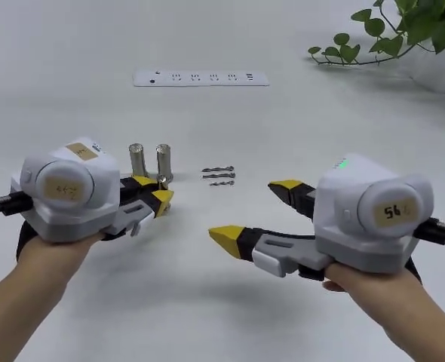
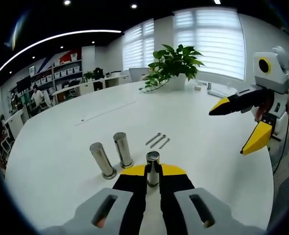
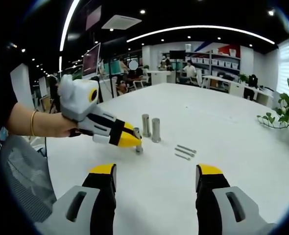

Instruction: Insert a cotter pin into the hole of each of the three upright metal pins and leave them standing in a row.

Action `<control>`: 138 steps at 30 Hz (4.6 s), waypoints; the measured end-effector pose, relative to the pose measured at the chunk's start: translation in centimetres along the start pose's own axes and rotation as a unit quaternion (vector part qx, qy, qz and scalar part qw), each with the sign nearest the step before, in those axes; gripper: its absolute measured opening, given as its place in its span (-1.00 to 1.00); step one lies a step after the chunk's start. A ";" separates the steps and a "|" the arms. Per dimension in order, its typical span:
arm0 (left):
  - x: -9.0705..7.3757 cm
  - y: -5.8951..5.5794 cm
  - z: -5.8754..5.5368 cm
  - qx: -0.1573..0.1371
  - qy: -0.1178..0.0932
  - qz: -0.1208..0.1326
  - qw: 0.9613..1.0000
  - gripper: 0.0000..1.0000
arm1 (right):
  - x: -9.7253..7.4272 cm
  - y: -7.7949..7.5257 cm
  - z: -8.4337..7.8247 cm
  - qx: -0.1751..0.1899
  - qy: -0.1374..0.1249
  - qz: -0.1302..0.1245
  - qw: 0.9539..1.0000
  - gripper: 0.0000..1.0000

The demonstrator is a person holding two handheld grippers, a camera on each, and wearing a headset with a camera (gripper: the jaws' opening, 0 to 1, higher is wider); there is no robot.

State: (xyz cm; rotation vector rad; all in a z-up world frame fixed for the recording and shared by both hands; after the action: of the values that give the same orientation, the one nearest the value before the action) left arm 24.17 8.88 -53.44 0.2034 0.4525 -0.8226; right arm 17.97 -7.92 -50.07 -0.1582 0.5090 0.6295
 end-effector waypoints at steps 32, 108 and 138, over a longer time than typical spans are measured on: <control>0.6 -1.1 -0.7 0.008 0.001 -0.033 0.999 -0.81 | 0.0 -0.8 -0.7 0.007 0.009 -0.016 1.000 0.23; -6.1 0.0 -1.1 -0.054 0.027 0.084 0.995 0.66 | 11.4 -6.2 1.1 -0.196 0.290 0.146 0.925 -0.85; -6.6 -0.1 -1.9 -0.075 0.048 0.065 0.994 0.42 | 10.9 -6.5 2.2 -0.238 0.286 0.139 0.918 -1.00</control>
State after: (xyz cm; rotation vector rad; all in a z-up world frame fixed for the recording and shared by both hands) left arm 19.59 13.80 -52.09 0.1319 0.5835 -0.6503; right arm 30.27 -6.78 -53.71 -0.7585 0.9476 0.9872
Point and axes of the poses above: the centre of the closed fingertips' face, and the gripper's own axes: x roughly forward along the fingers, y roughly to its left, z roughly out of its top, the point moved 7 cm from there along -x, roughly backward along the fingers, and after that the axes turned 1 degree about y, right-handed, at the moved point
